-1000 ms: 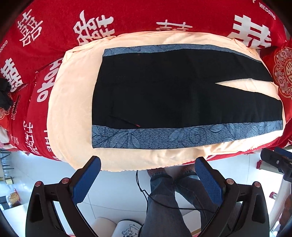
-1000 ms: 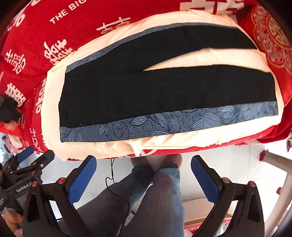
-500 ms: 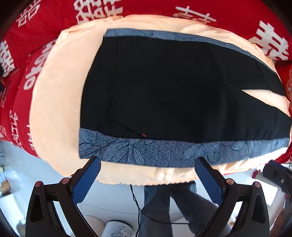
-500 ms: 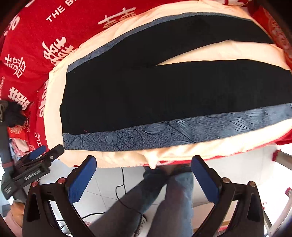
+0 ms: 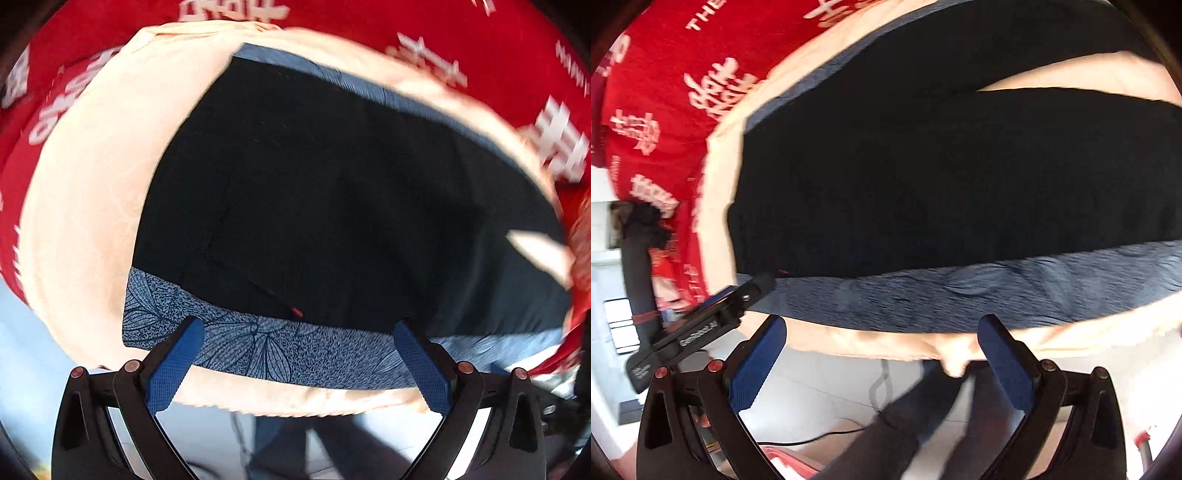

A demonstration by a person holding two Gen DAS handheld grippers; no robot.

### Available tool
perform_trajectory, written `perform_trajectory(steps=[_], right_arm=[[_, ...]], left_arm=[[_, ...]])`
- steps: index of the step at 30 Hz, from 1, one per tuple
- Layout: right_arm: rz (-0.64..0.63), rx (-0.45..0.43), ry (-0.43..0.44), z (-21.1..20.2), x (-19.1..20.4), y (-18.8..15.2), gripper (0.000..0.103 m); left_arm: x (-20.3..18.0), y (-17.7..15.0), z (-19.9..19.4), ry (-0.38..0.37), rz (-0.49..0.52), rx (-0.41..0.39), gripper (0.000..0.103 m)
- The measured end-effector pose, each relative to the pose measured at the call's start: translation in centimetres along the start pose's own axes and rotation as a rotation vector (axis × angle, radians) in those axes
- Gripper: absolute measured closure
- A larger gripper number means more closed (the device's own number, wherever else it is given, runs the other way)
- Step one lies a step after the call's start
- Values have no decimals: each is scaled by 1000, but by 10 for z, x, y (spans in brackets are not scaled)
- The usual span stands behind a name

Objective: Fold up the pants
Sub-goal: 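Grasp the grey cuff band with the left gripper while the right gripper grasps it too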

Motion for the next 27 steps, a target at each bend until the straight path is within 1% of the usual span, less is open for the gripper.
perform_trajectory(steps=[2,3,5,6,8,10,13,15,16,17,18,19,20,22,23,25,26,27], right_arm=[[7,11,91,11,9,-3,0],[13,26,137,19,12,-6,3],[34,73,218,39,18,-16,25],[54,105,244,52,18,-21,45],[93,139,275,76,15,-31,46],[115,147,296,90,11,-38,46],[153,116,320,105,4,-43,46],[188,77,330,107,0,-36,46],[209,64,337,106,-2,-32,48],[251,52,364,107,-4,-26,52],[274,49,372,106,-5,-21,72],[285,46,391,102,-3,-17,86],[277,28,419,94,2,-12,86],[229,-5,469,73,17,-7,90],[198,-15,498,60,26,-6,91],[150,-20,539,40,41,-8,93],[126,-15,537,37,45,-10,93],[113,-7,532,36,48,-11,93]], left_arm=[[14,1,-4,-66,-39,-9,0],[20,0,-4,-87,-45,-8,0],[28,-3,-4,-95,-39,-4,0],[33,-6,-2,-104,-34,2,0],[38,-10,-4,-136,-39,15,0],[43,-18,-3,-160,-52,25,0],[48,-32,1,-199,-81,47,0],[50,-46,5,-224,-107,66,0],[51,-51,8,-238,-123,78,0],[51,-54,12,-251,-142,93,0],[50,-58,16,-280,-172,113,0],[49,-61,18,-318,-205,124,0],[48,-61,20,-353,-234,130,0],[42,-53,22,-393,-264,113,0],[40,-43,22,-417,-287,86,0],[40,-26,23,-425,-325,39,2],[42,-17,24,-413,-340,11,11],[44,-13,27,-394,-341,10,15]])
Point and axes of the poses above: each gripper's, at about its wrist camera, not at the fingertips, and z roughly the way its jaws point, x to its left, y to its top, the point moved 8 cm from there along z, roughly the way its jaws point
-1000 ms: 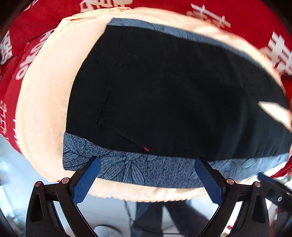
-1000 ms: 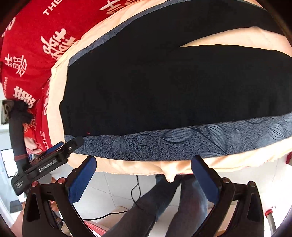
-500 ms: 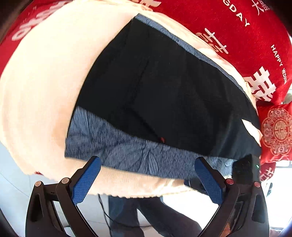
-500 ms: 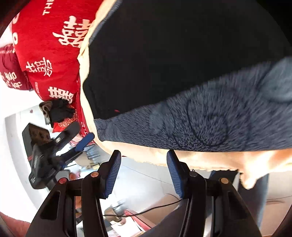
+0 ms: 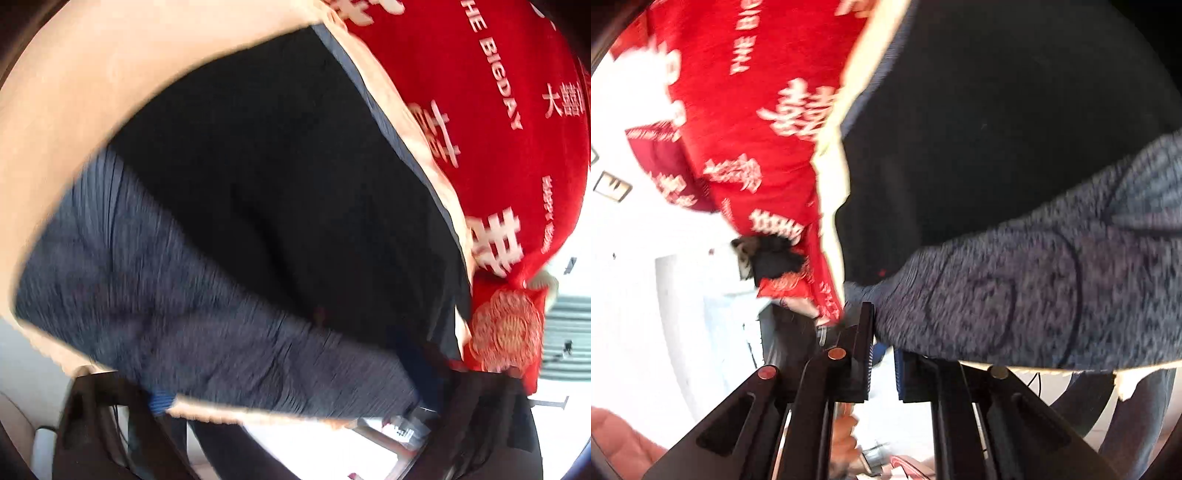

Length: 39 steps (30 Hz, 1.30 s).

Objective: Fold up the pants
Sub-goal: 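Grasp the grey cuff band with the left gripper while the right gripper grasps it too, then lift the cuffs with both grippers and fold them over toward the waistband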

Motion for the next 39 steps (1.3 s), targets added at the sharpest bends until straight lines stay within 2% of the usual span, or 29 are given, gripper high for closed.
perform_trajectory(steps=[2,5,8,11,12,16,17,18,19,21,24,26,30,33,34,35,36,37,38,39], right_arm=[[-5,35,-54,0,-15,-5,92],[52,31,-115,-8,-47,-9,89],[116,-31,-149,-30,-80,-12,80],[164,-120,-160,-60,-102,-14,57],[184,-145,-156,-65,-107,-12,51],[257,-235,-60,-81,-116,-7,51],[285,-268,-11,-85,-118,-5,51],[311,-294,24,-85,-118,-2,55],[342,-324,53,-89,-120,0,74],[376,-354,41,-95,-120,2,96],[289,-333,-39,-102,-93,9,96],[198,-304,-90,-112,-68,24,96],[30,-237,-162,-134,-17,79,96],[-68,-207,-174,-145,24,134,96],[-85,-199,-172,-150,27,143,96],[-109,-175,-178,-150,36,168,96],[-123,-157,-189,-148,39,181,96],[-140,-120,-220,-142,39,205,96],[-147,-88,-242,-133,39,225,96],[-148,-63,-262,-124,35,243,96]], left_arm=[[2,4,6,15,12,9,36],[2,4,6,26,60,32,36],[-5,2,3,38,119,50,36],[-14,3,7,45,139,75,36],[-16,4,10,48,142,83,36],[-11,3,13,78,171,102,36],[-13,4,15,88,178,103,38],[-13,4,15,96,185,98,44],[-11,4,15,119,191,97,55],[-9,5,10,127,189,92,64],[-20,10,-6,119,173,73,66],[-40,17,-20,117,190,38,66],[-88,46,-38,100,227,-47,66],[-123,87,-39,90,242,-117,66],[-132,104,-37,96,241,-145,66],[-139,120,-31,105,243,-162,66],[-144,140,-22,120,245,-179,66],[-146,155,-14,141,246,-193,59],[-147,170,-4,180,253,-213,44],[-144,190,10,250,273,-246,39]])
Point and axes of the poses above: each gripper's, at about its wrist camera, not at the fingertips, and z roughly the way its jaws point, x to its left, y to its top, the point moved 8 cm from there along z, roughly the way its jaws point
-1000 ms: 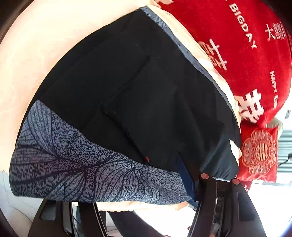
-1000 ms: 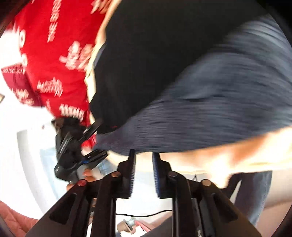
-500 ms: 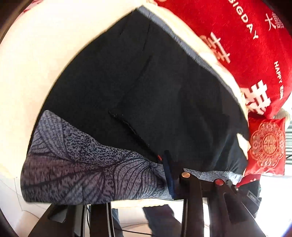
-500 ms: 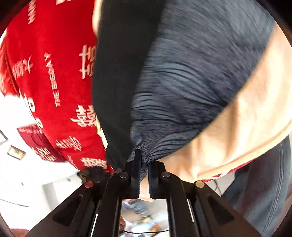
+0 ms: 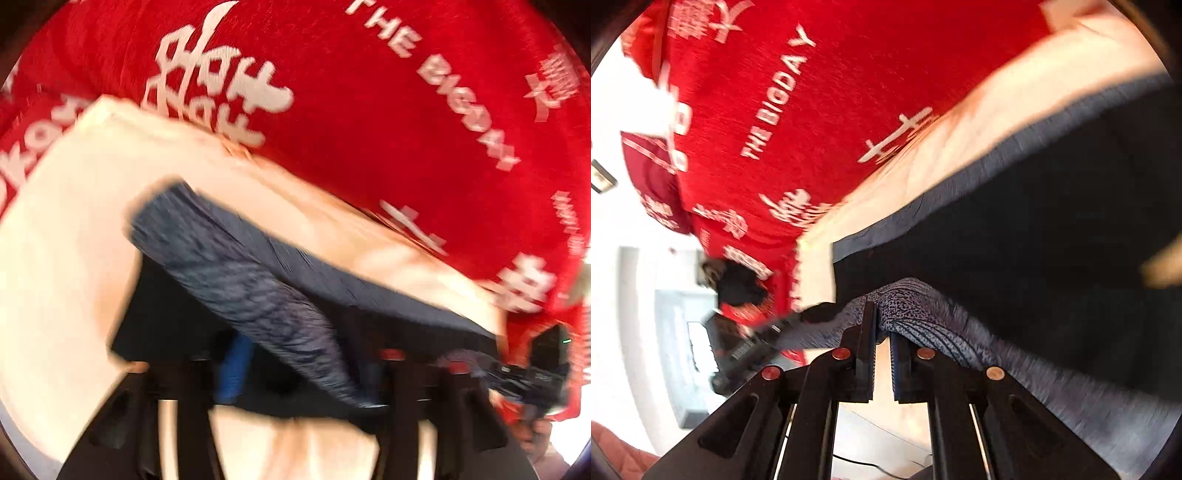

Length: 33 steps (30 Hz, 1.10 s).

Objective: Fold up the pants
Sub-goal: 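Lift the cuffs with both grippers and fold them over toward the waistband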

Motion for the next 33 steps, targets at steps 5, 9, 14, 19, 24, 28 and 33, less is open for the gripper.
perform_trajectory(steps=[5,9,14,19,24,28,33], right_arm=[[82,112,-68,66,-48,66,96],[132,115,-69,95,-79,82,96],[-101,102,-157,66,-31,72,77],[-242,125,-125,54,8,44,68],[-237,212,-305,111,-39,46,70],[-196,63,-254,76,-39,77,83],[-201,-80,-238,7,-37,67,61]], left_arm=[[23,25,79,169,11,46,33],[27,29,73,217,16,43,33],[34,39,11,241,8,-29,27],[32,13,35,325,94,44,6],[36,-21,79,436,149,114,6],[18,-34,63,436,180,164,6],[-46,-66,40,346,272,214,6]])
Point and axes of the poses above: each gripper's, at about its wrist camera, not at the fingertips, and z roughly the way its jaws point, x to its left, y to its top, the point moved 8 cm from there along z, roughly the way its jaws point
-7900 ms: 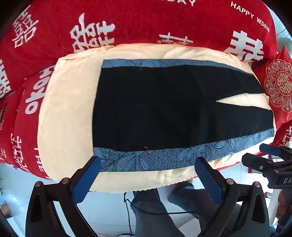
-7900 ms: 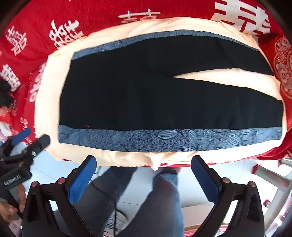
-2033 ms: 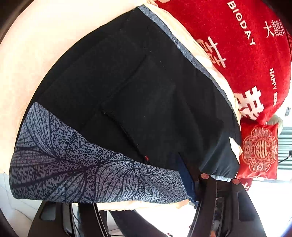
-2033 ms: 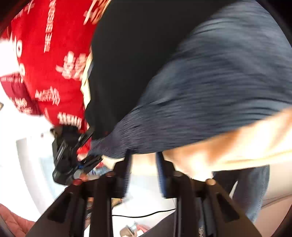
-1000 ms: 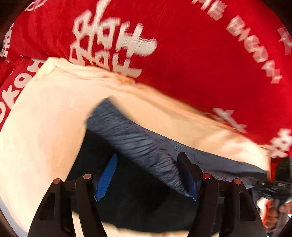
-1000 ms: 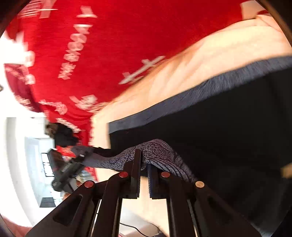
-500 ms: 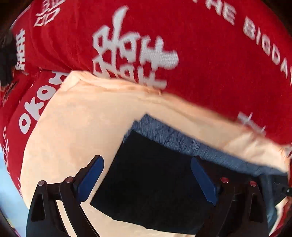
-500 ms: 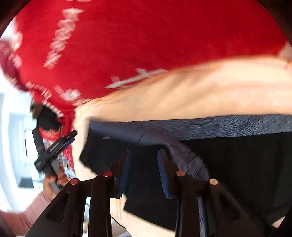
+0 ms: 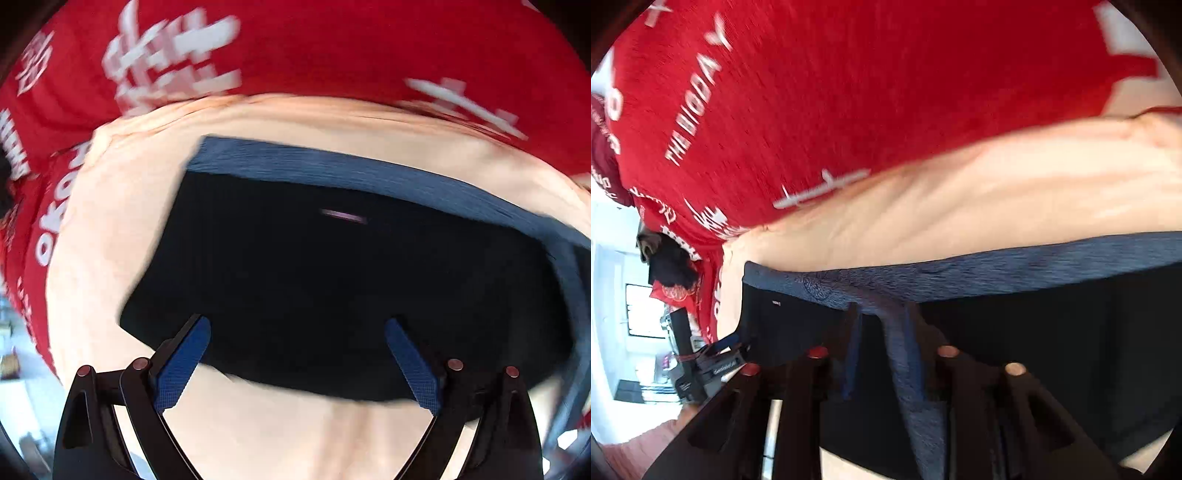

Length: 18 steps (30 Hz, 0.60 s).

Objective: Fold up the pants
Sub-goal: 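Lift the cuffs with both grippers and fold them over toward the waistband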

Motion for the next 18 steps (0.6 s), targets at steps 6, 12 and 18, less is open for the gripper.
perform_trajectory(steps=[6,12,18], right_arm=[[172,-41,-6,-65,-58,-60,58],[392,-79,-116,-117,-137,-160,58],[589,-113,-248,-156,-195,-282,58]], left_arm=[[-121,-31,-29,-217,181,32,6],[-229,-59,-41,-447,326,77,6],[-295,-88,-31,-523,403,159,6]])
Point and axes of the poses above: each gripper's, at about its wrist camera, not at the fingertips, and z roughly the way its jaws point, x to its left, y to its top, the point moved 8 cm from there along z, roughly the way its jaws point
